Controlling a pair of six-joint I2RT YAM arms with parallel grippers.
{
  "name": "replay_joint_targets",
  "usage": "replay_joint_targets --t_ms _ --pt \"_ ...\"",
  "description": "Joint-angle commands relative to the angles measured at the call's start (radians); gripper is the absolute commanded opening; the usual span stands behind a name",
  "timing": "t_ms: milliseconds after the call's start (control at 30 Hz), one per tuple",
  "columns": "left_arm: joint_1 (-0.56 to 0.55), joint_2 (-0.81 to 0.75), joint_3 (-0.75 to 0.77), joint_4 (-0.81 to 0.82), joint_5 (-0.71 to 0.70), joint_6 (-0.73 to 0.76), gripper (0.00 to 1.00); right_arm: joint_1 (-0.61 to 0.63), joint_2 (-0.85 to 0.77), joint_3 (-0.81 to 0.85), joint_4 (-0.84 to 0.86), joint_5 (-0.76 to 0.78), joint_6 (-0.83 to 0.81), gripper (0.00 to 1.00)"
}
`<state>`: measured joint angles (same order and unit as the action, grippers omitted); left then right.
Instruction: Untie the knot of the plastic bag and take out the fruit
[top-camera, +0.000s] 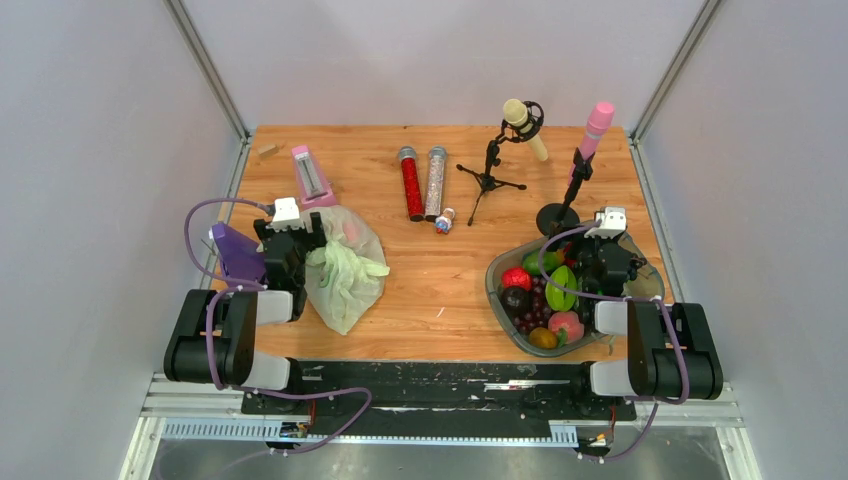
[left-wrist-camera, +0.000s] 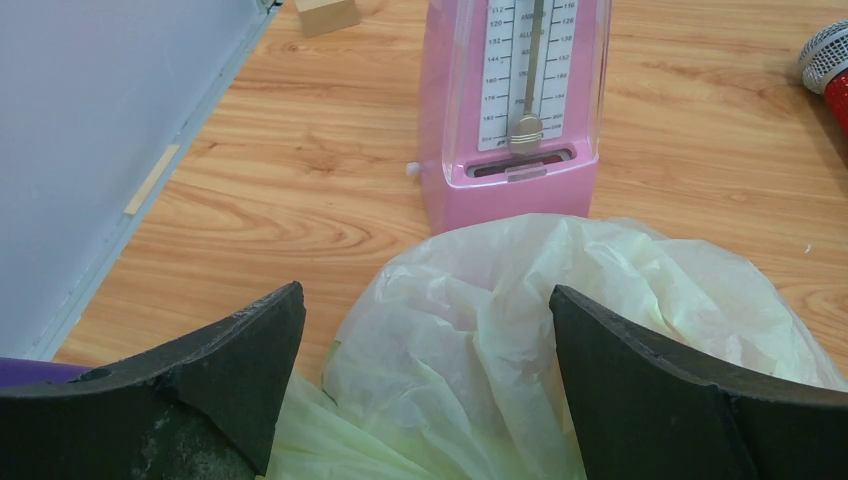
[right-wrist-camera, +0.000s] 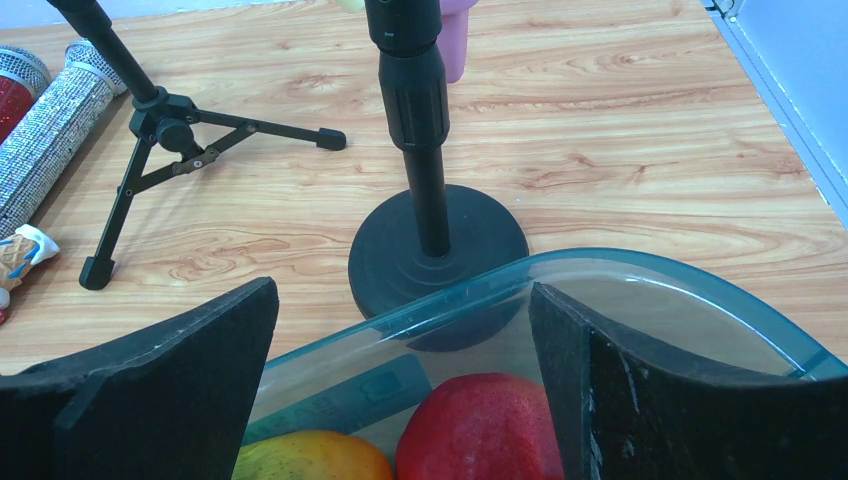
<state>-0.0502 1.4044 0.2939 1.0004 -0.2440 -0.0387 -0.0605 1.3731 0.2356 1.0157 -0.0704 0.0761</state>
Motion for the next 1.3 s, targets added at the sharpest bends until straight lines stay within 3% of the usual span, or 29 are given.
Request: replay_joint_targets --t_ms 0,567,633,733,833,1000,1167,1267 --pt "0.011 0.006 -0.015 0.04 -0.006 0.033 1.0 -0.012 0.015 -0.016 0.009 0.007 0.001 1.0" --pt "0.011 -0.017 -0.026 0.05 -0.017 0.03 1.0 -0.012 0.002 -0.003 -0.02 0.0 -0.002 1.0" --pt "0.003 -0.079 -0.021 -0.01 -0.033 0.034 1.0 -0.012 -0.034 0.033 -0.105 -0.014 -0.006 1.0" --pt "-0.02 -0.222 0.02 -0.231 -0.097 0.025 1.0 -0.012 -0.109 0.084 -0.246 -0.043 -0.016 1.0" --pt "-0.029 -0.302 0.096 -0.406 -0.187 -0.071 1.0 -0.012 -0.194 0.122 -0.369 -0.005 0.009 1.0" --pt "-0.033 -0.374 0.232 -0.692 -0.172 -0.188 1.0 -0.012 -0.336 0.194 -0.522 0.01 0.126 1.0" --pt "-0.036 -0.415 0.363 -0.922 -0.159 -0.287 1.0 -0.012 -0.337 0.423 -0.957 0.061 0.308 1.0" --pt "-0.036 -0.433 0.464 -1.1 -0.148 -0.379 1.0 -0.012 -0.309 0.496 -1.056 0.009 0.317 1.0"
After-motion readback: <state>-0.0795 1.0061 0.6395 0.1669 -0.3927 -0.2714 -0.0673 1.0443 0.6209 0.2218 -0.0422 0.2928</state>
